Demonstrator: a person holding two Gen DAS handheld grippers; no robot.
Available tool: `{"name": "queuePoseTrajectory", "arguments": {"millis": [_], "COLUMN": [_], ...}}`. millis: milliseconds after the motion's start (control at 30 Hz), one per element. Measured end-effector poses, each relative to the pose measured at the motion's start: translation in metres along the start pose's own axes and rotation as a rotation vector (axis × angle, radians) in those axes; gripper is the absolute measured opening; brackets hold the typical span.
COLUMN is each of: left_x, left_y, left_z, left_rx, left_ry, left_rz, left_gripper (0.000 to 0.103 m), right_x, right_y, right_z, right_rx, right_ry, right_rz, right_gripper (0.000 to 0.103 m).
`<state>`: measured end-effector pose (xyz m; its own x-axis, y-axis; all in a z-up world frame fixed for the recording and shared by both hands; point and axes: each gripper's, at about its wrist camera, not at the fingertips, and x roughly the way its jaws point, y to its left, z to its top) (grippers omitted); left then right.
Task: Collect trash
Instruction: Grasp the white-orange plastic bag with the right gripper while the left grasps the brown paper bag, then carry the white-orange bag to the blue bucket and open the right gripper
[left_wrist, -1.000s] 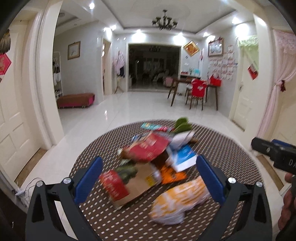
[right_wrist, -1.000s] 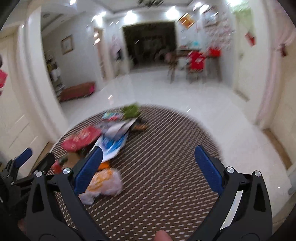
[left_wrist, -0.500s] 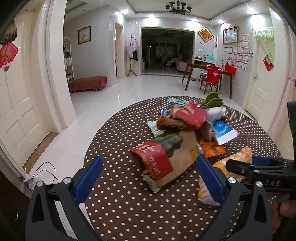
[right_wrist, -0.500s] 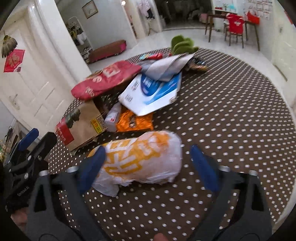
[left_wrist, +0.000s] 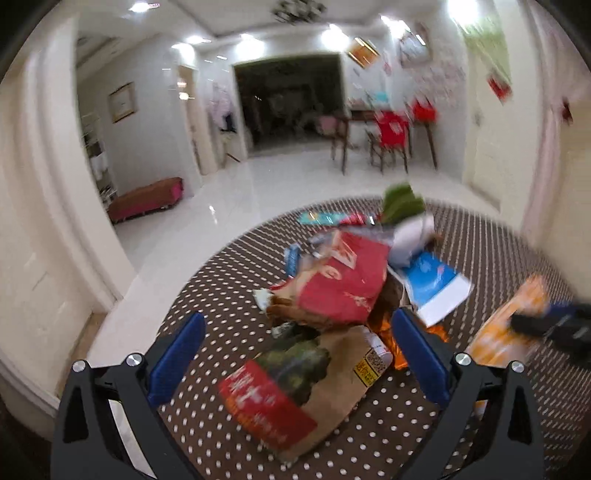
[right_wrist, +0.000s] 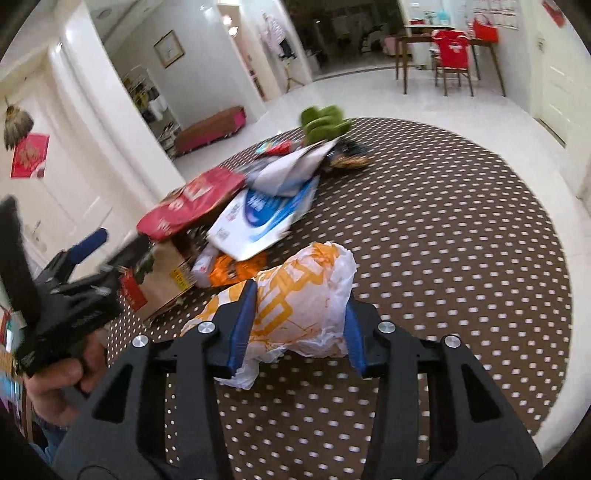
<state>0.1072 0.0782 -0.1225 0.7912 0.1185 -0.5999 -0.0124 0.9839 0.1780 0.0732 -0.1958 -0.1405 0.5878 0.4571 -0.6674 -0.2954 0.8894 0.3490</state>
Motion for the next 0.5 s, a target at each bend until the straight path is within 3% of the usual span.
{"name": "queuePoseTrajectory", "arguments": {"millis": [133, 267, 300, 333, 367, 500], "left_x": [0.023, 0.038, 0.043, 0.046, 0.050, 0.048], "left_y": [-0.012, -0.014, -0.011, -0.008, -0.005, 0.005], "left_z": [0.008, 0.017, 0.020, 0.022, 0.023, 0.022], "left_rx": [0.097, 0.144, 0.128, 0.112, 0.091, 0.028], "left_ry": [0.059, 0.064, 0.072, 0.083, 0.103, 0.090], "left_rz": [0.033, 0.024, -0.009, -0.039, -0.064, -0.111], "left_gripper": [0.099, 0.098, 0.093, 0.069, 0.058, 0.056], "right_x": [-0.006, -0.013, -0.012, -0.014, -0.013, -0.024], "right_y": [-0.012, -0.018, -0.019, -0.020, -0.018, -0.024], "right_z": [0.003, 0.004, 0.006, 0.006, 0.006, 0.007], "right_rx": [0.014, 0.014, 0.014, 0.015, 0.016, 0.025], "right_ry": [-0.019, -0.033, -0.035, -0.039, -0.042, -0.068], "right_rz": [-0.010, -0.005, -0.004, -0.003, -0.003, -0.005], "right_gripper": [0.043, 0.043, 0.043, 0.043, 0.043, 0.043]}}
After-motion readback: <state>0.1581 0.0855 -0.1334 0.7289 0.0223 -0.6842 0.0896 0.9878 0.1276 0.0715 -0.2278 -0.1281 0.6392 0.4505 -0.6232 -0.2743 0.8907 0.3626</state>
